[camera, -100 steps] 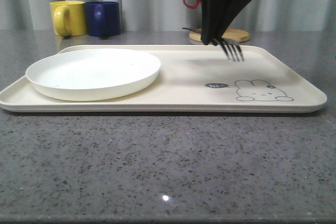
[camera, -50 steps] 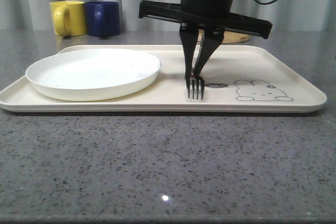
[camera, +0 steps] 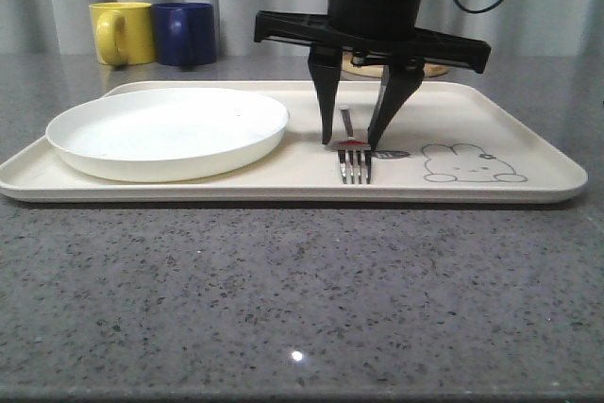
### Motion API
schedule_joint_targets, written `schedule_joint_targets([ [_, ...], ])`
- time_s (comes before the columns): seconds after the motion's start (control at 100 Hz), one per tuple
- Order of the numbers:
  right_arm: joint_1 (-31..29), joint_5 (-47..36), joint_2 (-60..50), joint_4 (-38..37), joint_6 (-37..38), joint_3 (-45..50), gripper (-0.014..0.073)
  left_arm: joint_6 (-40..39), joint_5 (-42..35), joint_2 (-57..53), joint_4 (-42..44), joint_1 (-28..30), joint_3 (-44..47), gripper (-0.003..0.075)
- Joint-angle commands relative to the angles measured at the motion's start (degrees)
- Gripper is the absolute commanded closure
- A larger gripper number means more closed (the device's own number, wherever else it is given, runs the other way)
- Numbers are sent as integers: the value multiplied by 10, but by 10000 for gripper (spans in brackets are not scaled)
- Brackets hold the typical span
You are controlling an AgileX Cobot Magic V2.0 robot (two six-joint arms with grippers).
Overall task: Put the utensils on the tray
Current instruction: 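Lower the fork onto the tray beside the plate and release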
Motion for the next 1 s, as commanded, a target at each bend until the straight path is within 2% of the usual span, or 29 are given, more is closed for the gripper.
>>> schedule_joint_targets([
  [0.0,1,-5,-35,-10,1,-15,211,-4,-42,4,-7,-3,-16,739],
  [0.22,-1,18,-94,-58,-20,-16,211,-4,-42,4,-7,-3,-16,739],
  [0.41,-25,48,-150,-75,-184,-16,211,-4,-42,4,-7,-3,-16,739],
  [0.6,-101,123,-169,-90,-200,-16,211,-4,-42,4,-7,-3,-16,739],
  [0.99,-268,123,-170,-90,-276,31,211,-4,-42,4,-7,-3,-16,739],
])
